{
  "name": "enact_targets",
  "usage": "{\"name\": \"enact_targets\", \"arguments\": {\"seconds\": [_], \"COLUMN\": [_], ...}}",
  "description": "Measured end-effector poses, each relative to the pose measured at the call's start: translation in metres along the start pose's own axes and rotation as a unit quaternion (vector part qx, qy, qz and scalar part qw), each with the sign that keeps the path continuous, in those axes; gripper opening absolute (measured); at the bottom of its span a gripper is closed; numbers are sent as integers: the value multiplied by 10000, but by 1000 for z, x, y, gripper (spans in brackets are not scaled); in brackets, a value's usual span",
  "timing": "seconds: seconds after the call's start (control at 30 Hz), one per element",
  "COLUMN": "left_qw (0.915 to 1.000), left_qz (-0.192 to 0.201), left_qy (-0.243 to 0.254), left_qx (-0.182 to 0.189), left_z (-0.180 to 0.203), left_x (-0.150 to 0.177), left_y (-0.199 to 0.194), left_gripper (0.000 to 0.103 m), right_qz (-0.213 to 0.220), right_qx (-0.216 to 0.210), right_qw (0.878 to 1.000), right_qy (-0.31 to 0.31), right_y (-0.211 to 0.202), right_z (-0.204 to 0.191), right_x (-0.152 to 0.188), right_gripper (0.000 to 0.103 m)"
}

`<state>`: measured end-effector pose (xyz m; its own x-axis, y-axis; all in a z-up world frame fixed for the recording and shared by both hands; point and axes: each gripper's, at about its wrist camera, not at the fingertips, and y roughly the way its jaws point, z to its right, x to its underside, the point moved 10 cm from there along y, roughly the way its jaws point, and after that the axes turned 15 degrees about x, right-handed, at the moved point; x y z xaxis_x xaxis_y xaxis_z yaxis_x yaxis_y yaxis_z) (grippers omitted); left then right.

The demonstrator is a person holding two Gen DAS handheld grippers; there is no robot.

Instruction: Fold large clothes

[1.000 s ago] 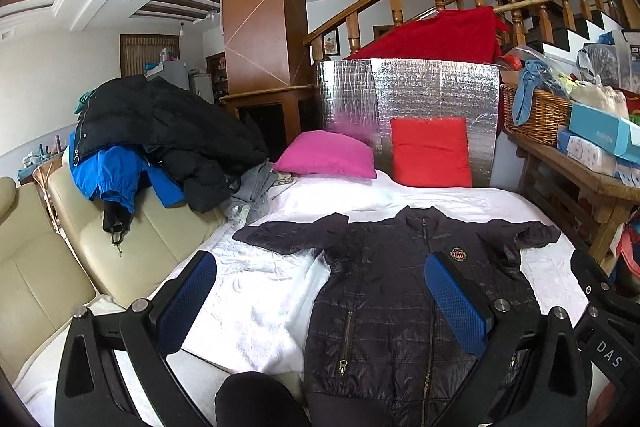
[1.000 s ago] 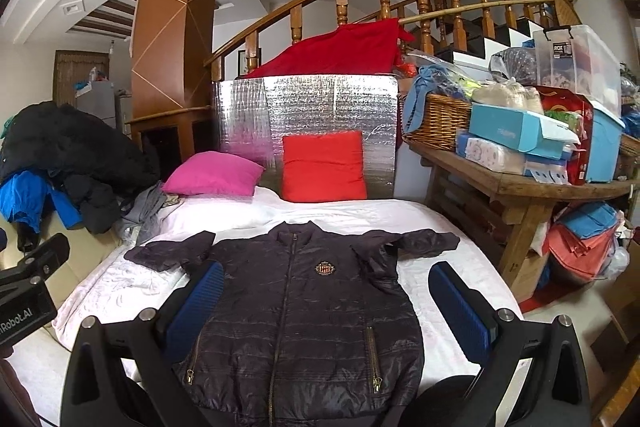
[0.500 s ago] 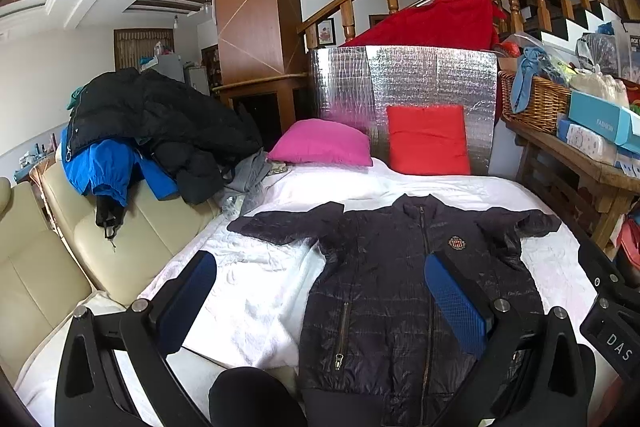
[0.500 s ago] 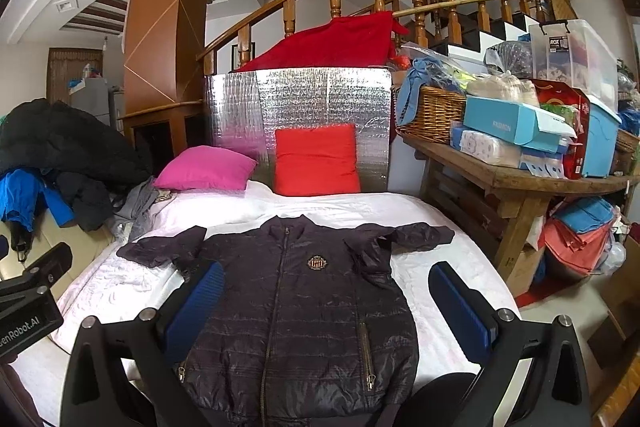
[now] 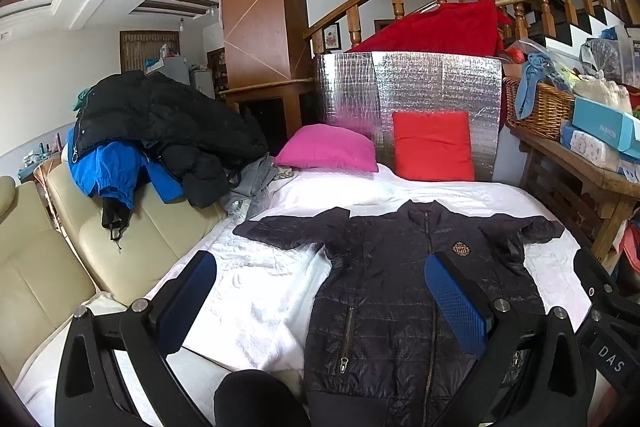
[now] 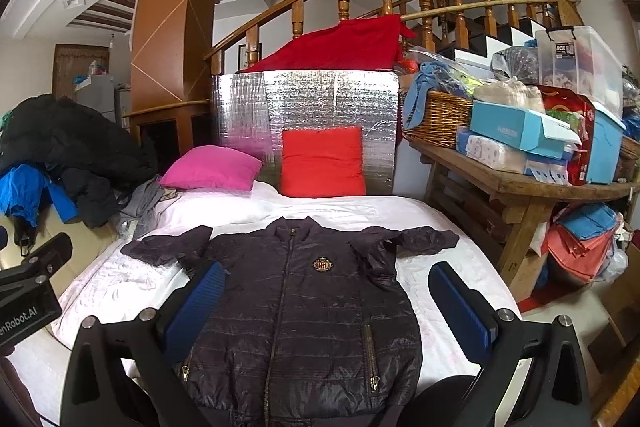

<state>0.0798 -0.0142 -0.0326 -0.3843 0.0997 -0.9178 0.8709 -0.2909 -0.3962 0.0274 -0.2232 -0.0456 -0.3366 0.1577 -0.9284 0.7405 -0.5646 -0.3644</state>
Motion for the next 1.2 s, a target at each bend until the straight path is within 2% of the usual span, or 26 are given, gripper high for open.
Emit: {"name": "enact_targets", "arguments": {"seconds": [0.27, 0.47, 0.7, 1.07, 1.2], "left_qw": [10000, 9997, 9986, 9968, 9952], "left_qz": [-31, -149, -422, -674, -826], "left_qy": [46, 146, 265, 348, 339], "left_qx": [29, 100, 188, 264, 400], "left_z": [5, 15, 33, 52, 57], "left_x": [1, 5, 15, 20, 22], "left_y": [4, 15, 42, 75, 99], "left_gripper": [103, 103, 103, 103, 103], "right_qz": [-8, -190, -525, -813, -886], "right_qx": [52, 140, 216, 328, 402], "right_qw": [10000, 9997, 9984, 9961, 9953], "right_qy": [31, 50, 73, 86, 8], "right_y": [3, 18, 46, 79, 95], "right_z": [4, 13, 23, 33, 34], "right_x": [-1, 7, 24, 37, 39], "right_gripper": [103, 103, 103, 103, 103]}}
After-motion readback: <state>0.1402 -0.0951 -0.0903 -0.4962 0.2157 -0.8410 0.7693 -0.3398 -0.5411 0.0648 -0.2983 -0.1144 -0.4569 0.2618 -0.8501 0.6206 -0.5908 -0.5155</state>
